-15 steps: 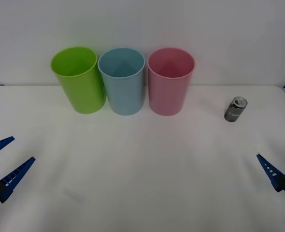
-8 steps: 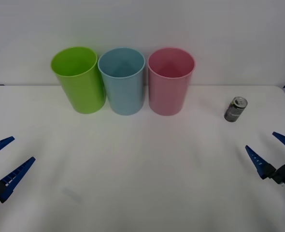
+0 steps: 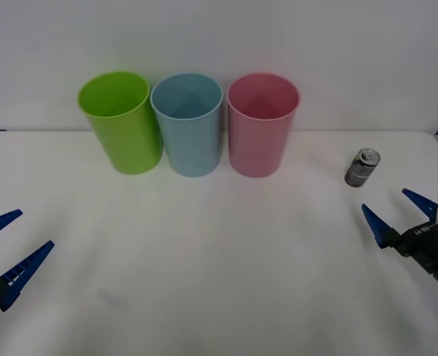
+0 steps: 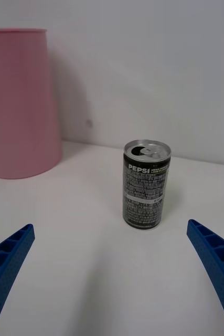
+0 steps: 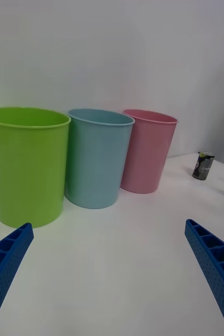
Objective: Grasp the object on the table and drop it into the matching bin: aluminum can to the light blue bin, PET bottle to the pink bin.
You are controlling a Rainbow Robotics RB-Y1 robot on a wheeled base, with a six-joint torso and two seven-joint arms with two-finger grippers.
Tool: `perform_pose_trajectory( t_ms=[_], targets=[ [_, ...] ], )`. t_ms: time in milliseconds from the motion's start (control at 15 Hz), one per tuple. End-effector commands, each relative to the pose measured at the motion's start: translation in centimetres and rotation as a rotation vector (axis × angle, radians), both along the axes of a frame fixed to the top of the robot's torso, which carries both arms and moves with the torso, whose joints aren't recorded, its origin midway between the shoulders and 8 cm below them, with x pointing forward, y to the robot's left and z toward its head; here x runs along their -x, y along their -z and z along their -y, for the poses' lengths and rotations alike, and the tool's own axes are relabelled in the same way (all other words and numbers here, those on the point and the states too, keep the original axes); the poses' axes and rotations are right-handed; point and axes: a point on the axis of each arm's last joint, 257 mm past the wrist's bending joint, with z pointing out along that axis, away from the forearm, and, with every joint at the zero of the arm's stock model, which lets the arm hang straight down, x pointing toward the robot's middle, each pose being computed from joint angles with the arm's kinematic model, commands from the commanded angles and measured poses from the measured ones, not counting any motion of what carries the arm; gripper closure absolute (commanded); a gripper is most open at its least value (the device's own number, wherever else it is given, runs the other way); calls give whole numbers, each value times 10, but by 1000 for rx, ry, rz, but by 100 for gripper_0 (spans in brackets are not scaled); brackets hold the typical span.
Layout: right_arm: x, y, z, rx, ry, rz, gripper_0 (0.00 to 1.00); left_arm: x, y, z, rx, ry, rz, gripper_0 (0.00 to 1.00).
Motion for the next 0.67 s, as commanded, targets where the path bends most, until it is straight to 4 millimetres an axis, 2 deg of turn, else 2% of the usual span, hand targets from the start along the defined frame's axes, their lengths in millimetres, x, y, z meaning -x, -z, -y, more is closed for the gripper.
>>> perform_pose_trajectory(
  t_ms=[67, 667],
  targets=[
    [-18, 3, -2, -7, 30, -3, 0, 0, 0, 0, 0, 0, 0, 0],
    [-73, 5, -3, -19, 105, -26, 0, 0, 0, 0, 0, 0, 0, 0]
  ],
)
